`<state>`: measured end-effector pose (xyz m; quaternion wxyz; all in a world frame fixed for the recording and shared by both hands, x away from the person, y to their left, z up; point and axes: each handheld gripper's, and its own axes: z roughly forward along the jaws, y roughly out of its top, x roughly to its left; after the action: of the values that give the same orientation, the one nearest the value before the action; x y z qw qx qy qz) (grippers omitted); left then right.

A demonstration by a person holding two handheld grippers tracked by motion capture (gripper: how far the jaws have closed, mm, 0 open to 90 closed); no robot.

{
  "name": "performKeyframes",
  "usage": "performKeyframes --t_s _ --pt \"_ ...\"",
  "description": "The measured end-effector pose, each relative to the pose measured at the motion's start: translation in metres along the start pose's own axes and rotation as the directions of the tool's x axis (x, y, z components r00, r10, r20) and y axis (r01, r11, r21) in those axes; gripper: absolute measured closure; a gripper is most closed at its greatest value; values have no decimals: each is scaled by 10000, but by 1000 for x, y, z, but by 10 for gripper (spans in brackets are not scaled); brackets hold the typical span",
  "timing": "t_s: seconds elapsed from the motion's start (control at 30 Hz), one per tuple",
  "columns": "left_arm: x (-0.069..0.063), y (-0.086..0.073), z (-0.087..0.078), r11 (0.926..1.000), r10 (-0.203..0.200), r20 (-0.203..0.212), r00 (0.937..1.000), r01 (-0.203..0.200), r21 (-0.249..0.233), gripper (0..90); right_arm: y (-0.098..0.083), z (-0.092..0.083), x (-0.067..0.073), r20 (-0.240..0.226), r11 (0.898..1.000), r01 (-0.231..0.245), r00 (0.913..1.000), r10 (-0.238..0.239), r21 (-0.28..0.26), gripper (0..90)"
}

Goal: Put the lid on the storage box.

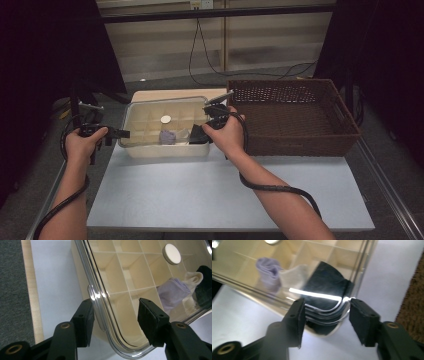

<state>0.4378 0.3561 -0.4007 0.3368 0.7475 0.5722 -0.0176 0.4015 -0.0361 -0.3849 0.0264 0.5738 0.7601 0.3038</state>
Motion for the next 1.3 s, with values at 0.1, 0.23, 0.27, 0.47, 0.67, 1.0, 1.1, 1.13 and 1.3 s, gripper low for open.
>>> performKeyframes --t_s 0.1,0.23,0.27,0.47,0.67,1.0,1.1,1.13,1.3 --pt "-3 0 -2 10000 18 -98 10000 -19 -82 522 0 -3 5 -667 9999 95 9977 -90 73 534" --pt "-2 2 -6 9997 80 -271 9996 -86 -223 504 1 -4 9 -266 9995 291 9992 -294 -102 518" --pt "-3 2 -7 9997 91 -310 9995 -97 -218 502 2 -5 8 -144 9995 276 9995 -278 -151 517" --pt "0 3 -5 9997 82 -214 9997 -87 -239 478 6 -5 -4 310 9996 90 9995 -81 -284 437" --pt "0 5 -1 9997 130 -133 9998 -133 -203 434 11 5 -8 478 9999 -34 9988 41 -151 397" --pt "3 4 3 9996 169 49 9998 -168 -206 329 16 13 -1 851 9999 53 9964 -42 -121 289" --pt "3 4 4 9997 120 99 9999 -118 -194 308 16 15 2 817 9999 154 9965 -148 -62 250" --pt "3 4 5 9997 99 121 9999 -96 -202 293 16 16 2 856 9999 150 9962 -147 -23 259" --pt "2 5 7 9998 120 163 9998 -117 -146 251 13 18 3 298 9992 112 9995 -123 390 345"
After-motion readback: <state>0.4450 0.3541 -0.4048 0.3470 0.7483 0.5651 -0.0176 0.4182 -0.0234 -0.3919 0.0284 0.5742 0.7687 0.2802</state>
